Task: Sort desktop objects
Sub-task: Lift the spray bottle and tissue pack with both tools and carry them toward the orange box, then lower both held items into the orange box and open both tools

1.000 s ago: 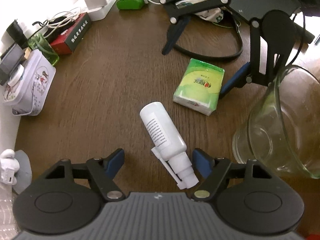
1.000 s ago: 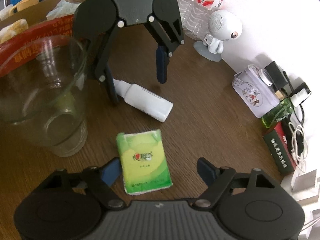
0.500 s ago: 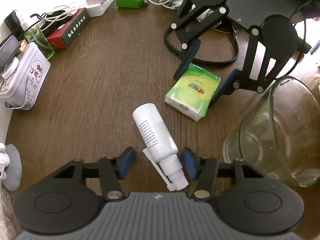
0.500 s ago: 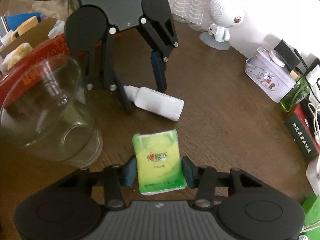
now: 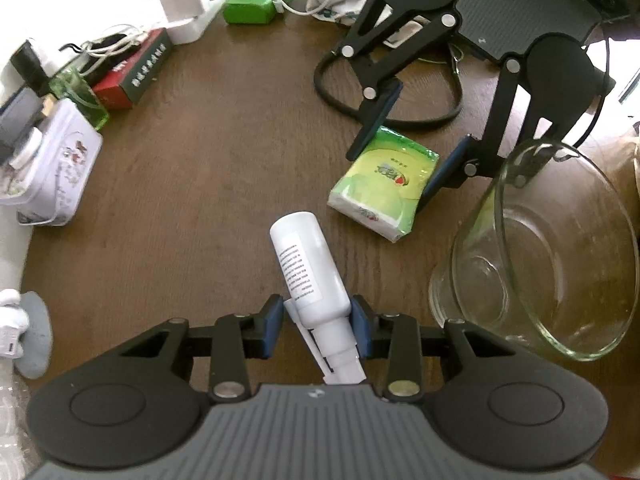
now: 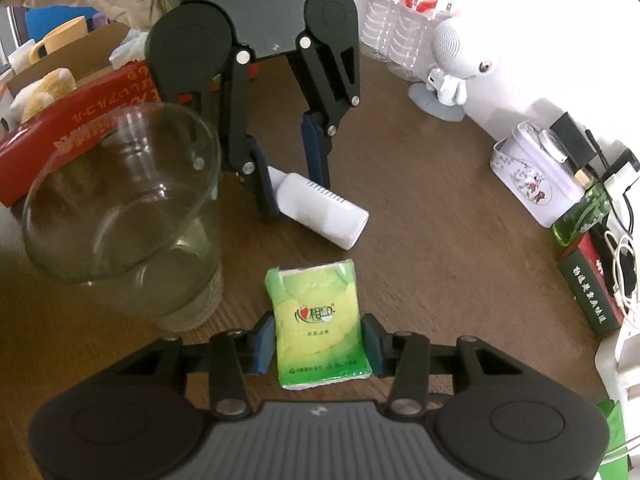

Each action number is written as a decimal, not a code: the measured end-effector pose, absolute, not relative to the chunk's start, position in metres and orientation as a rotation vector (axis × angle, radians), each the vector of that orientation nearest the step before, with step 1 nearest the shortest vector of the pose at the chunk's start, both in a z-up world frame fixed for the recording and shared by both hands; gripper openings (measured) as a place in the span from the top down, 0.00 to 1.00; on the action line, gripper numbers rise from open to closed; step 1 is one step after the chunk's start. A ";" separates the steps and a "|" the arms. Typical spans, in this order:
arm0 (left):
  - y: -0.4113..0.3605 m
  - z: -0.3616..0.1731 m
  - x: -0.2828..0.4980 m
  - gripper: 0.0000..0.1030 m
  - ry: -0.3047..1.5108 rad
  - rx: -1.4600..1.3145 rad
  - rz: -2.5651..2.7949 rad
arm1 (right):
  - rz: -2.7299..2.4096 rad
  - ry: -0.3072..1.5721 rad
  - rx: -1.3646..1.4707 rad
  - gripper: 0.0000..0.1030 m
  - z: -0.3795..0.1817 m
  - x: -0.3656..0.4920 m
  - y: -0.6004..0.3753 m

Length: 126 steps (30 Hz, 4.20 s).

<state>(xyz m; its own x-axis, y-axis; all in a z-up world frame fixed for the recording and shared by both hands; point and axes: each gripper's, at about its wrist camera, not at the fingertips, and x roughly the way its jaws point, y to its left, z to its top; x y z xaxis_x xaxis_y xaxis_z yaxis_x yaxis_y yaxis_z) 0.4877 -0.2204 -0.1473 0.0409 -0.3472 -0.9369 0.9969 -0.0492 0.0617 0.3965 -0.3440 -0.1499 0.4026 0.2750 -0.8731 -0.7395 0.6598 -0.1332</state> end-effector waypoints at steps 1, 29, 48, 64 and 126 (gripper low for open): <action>-0.219 -0.144 0.487 0.64 0.868 1.013 -1.349 | 0.682 0.949 -0.568 0.57 -0.148 0.396 -0.344; -0.152 -0.067 0.400 0.64 0.778 0.986 -1.095 | 0.499 0.877 -0.659 0.57 -0.097 0.327 -0.333; -0.091 -0.042 0.289 0.64 0.739 0.813 -0.969 | 0.367 0.910 -0.506 0.57 -0.074 0.239 -0.317; -0.065 -0.049 0.201 0.64 0.768 0.549 -0.883 | 0.371 0.918 -0.395 0.57 -0.070 0.170 -0.285; 0.169 -0.019 0.201 0.64 0.809 0.176 -0.393 | 0.555 0.747 -0.169 0.57 -0.023 0.194 -0.052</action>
<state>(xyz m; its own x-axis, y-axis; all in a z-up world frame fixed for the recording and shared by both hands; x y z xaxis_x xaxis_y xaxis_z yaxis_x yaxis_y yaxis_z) 0.2012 0.1695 -0.0187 0.6231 -0.2736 -0.7327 0.4066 0.9136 0.0046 0.1945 -0.0523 -0.0231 0.5983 0.4170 -0.6842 -0.5344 0.8439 0.0469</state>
